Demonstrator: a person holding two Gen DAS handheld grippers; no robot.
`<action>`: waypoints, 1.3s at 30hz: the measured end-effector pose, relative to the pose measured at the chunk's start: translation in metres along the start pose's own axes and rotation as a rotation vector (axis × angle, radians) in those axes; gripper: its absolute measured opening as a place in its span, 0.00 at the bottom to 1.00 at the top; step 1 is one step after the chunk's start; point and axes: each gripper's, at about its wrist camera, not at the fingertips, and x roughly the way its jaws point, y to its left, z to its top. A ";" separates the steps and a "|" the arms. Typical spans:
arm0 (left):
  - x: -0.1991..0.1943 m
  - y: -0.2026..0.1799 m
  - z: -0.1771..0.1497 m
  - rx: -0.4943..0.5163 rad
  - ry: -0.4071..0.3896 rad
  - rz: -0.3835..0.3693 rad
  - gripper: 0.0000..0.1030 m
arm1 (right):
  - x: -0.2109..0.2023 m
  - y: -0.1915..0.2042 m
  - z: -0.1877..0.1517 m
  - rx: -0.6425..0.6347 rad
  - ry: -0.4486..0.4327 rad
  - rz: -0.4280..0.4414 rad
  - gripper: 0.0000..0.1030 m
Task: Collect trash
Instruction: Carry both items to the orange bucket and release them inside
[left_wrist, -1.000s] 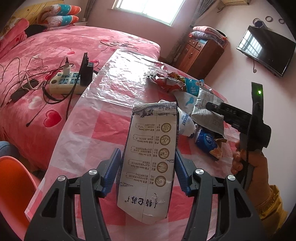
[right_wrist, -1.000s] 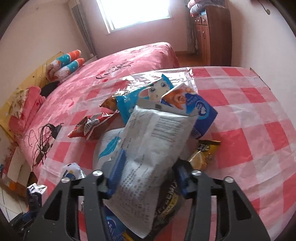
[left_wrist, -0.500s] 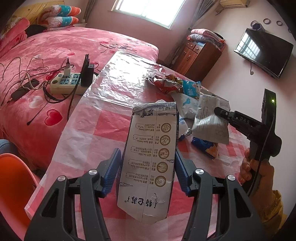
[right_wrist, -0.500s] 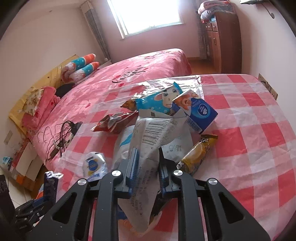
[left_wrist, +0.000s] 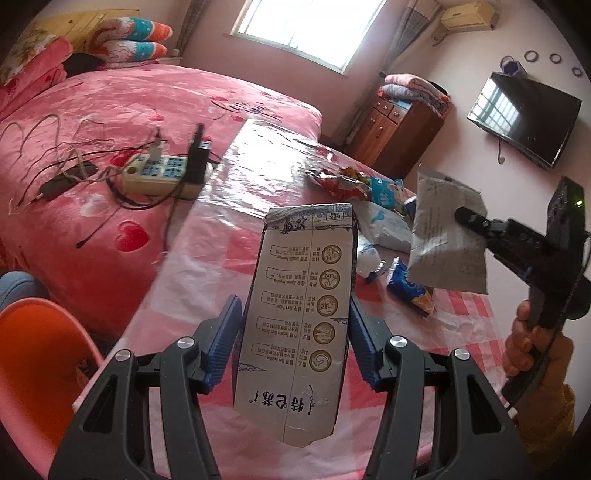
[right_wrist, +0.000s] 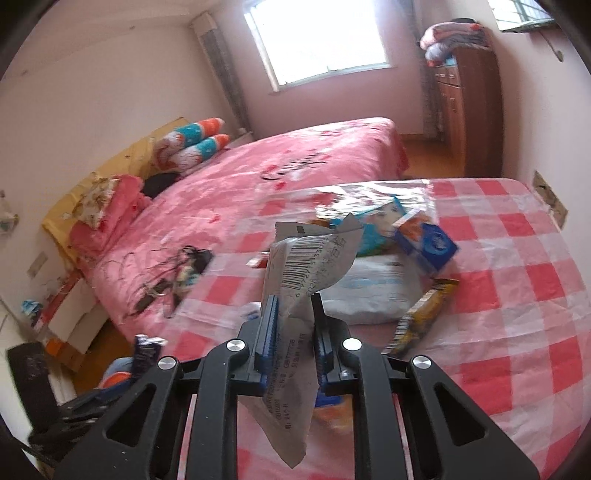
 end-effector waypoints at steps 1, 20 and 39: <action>-0.005 0.005 -0.002 -0.008 -0.007 0.007 0.56 | 0.000 0.007 0.001 -0.003 0.006 0.021 0.18; -0.100 0.155 -0.055 -0.293 -0.090 0.317 0.57 | 0.061 0.238 -0.060 -0.248 0.293 0.481 0.19; -0.114 0.185 -0.070 -0.366 -0.104 0.473 0.79 | 0.071 0.193 -0.079 -0.192 0.227 0.391 0.87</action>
